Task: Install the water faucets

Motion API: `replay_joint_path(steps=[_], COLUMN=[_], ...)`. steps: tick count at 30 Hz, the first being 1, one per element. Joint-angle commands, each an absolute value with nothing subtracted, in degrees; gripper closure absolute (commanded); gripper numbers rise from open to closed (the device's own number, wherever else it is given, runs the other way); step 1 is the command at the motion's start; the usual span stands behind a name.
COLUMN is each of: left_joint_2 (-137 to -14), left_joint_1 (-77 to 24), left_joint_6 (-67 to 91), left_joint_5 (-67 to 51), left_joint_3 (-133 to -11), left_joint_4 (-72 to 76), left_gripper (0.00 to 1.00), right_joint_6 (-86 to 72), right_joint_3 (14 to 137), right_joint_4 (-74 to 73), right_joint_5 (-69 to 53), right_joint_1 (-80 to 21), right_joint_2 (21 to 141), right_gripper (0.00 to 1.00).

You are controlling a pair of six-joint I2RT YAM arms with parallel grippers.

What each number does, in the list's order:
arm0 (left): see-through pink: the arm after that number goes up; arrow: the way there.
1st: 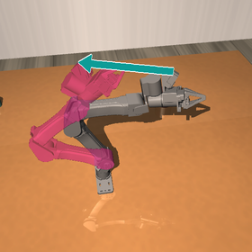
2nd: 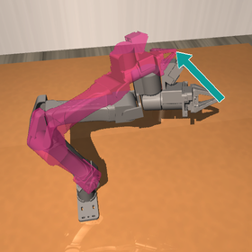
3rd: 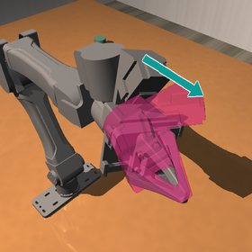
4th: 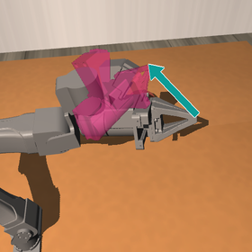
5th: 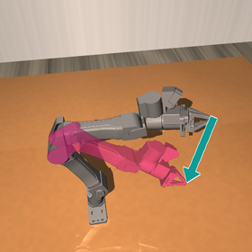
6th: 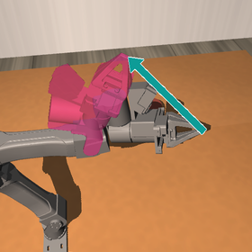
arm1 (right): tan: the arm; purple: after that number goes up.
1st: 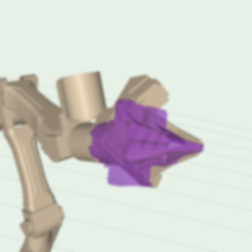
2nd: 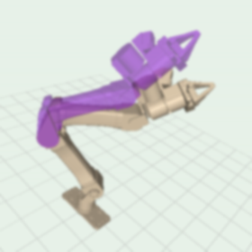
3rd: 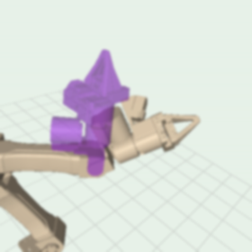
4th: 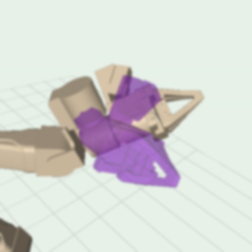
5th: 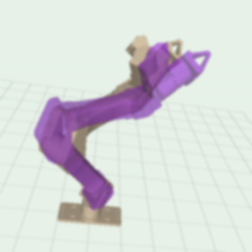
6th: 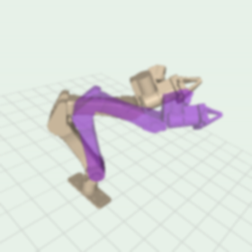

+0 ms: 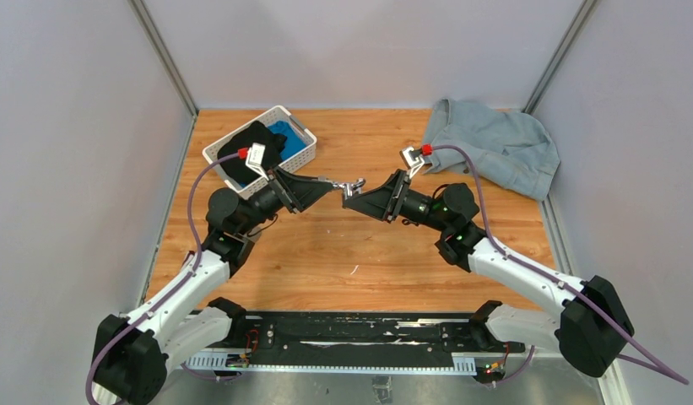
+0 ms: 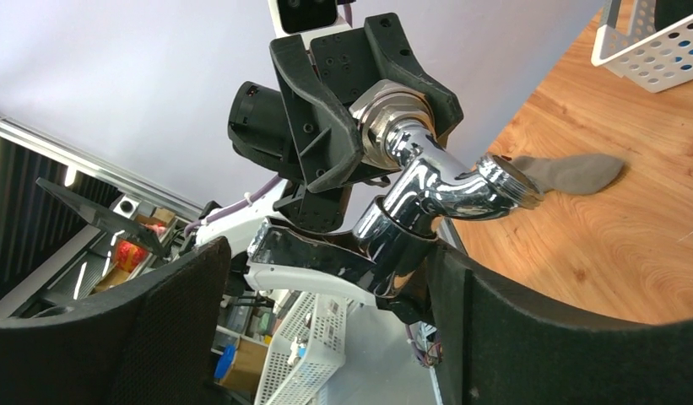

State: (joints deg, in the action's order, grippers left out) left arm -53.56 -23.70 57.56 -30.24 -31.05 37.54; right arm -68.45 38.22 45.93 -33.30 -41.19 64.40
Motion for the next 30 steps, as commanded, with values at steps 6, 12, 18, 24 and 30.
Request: replay_joint_path(steps=[6,12,18,24,30], left_joint_2=[-55.1,-55.8,-56.8,-56.9,-55.7], left_joint_1=[-22.4,-22.4,-22.4,-22.4,-22.4], left_joint_6=[52.5,51.5,51.4,51.5,51.6], left_joint_5=[-26.9,-27.9,-29.9,-31.4,-31.3], left_joint_3=[-29.4,-28.7,-28.1,-28.1,-28.4], left_joint_4=[33.5,32.5,32.1,30.0,28.1], left_gripper=[1.0,1.0,1.0,1.0,1.0], right_joint_6=[-73.7,-73.2,-68.0,-64.5,-53.5], right_joint_3=[38.1,39.0,40.2,42.9,48.2], right_joint_4=[56.3,57.8,54.2,52.2,41.6], right_joint_5=[-32.1,-33.1,-31.1,-32.2,-35.3], right_joint_1=[-43.3,-43.3,-43.2,-43.2,-43.6], right_joint_2=[64.2,64.2,61.4,61.4,58.2], right_gripper=[0.6,0.57,0.64,0.62,0.39])
